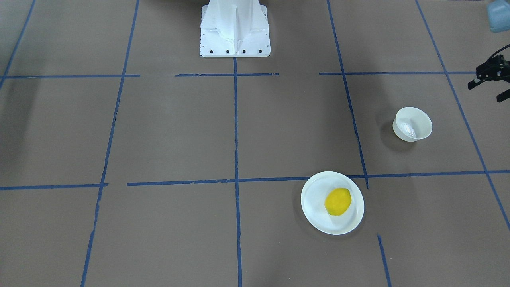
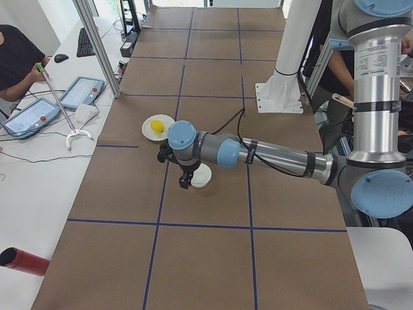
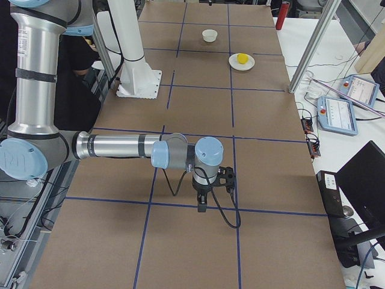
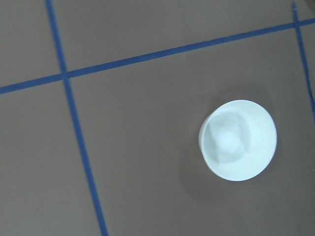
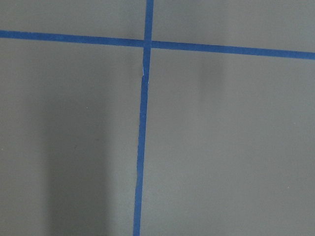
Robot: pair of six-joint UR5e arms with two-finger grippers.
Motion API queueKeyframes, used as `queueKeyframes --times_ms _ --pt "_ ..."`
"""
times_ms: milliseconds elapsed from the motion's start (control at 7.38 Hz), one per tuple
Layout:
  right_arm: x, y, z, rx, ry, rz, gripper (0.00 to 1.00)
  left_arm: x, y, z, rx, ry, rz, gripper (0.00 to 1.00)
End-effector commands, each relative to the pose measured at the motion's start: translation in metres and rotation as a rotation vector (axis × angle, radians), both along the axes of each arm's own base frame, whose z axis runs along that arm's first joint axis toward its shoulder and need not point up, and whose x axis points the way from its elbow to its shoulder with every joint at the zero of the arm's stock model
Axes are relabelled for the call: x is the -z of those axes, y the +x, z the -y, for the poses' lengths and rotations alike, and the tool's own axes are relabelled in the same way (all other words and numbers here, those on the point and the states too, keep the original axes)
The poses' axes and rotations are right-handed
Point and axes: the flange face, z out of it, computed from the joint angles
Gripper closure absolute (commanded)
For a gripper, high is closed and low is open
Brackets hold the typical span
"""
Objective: Move lemon from plate to bowl
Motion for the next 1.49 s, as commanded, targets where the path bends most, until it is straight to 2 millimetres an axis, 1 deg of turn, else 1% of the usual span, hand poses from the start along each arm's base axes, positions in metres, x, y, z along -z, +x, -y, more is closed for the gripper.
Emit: queueKeyframes --times_ms 0,135,271,406,542,677,812,948,1083,1219,1354 --pt "0.000 0.000 0.000 0.000 0.000 0.000 0.00 0.104 0.142 0.056 -0.088 0.028 -0.073 0.00" --pt "0.000 0.000 0.000 0.000 0.000 0.000 0.00 0.133 0.198 0.090 -0.082 -0.018 -0.061 0.00" --pt "0.000 0.000 0.000 0.000 0.000 0.000 0.00 0.160 0.236 0.123 -0.029 0.011 -0.003 0.00" --pt "0.000 0.000 0.000 0.000 0.000 0.000 0.00 0.181 0.268 0.147 -0.022 0.055 0.029 0.00" --pt "0.000 0.000 0.000 0.000 0.000 0.000 0.00 0.191 0.281 0.172 0.012 0.153 0.012 0.00" --pt "0.000 0.000 0.000 0.000 0.000 0.000 0.00 0.188 0.294 0.197 0.051 0.240 0.013 0.01" --pt "0.000 0.000 0.000 0.000 0.000 0.000 0.00 0.185 0.310 0.221 0.010 0.275 0.040 0.01" --pt "0.000 0.000 0.000 0.000 0.000 0.000 0.00 0.182 0.314 0.221 -0.037 0.335 0.053 0.02" --pt "0.000 0.000 0.000 0.000 0.000 0.000 0.00 0.170 0.317 0.219 -0.074 0.361 0.067 0.02" --pt "0.000 0.000 0.000 0.000 0.000 0.000 0.00 0.165 0.324 0.214 -0.085 0.352 0.068 0.01" --pt "0.000 0.000 0.000 0.000 0.000 0.000 0.00 0.155 0.345 0.199 -0.118 0.344 0.070 0.01"
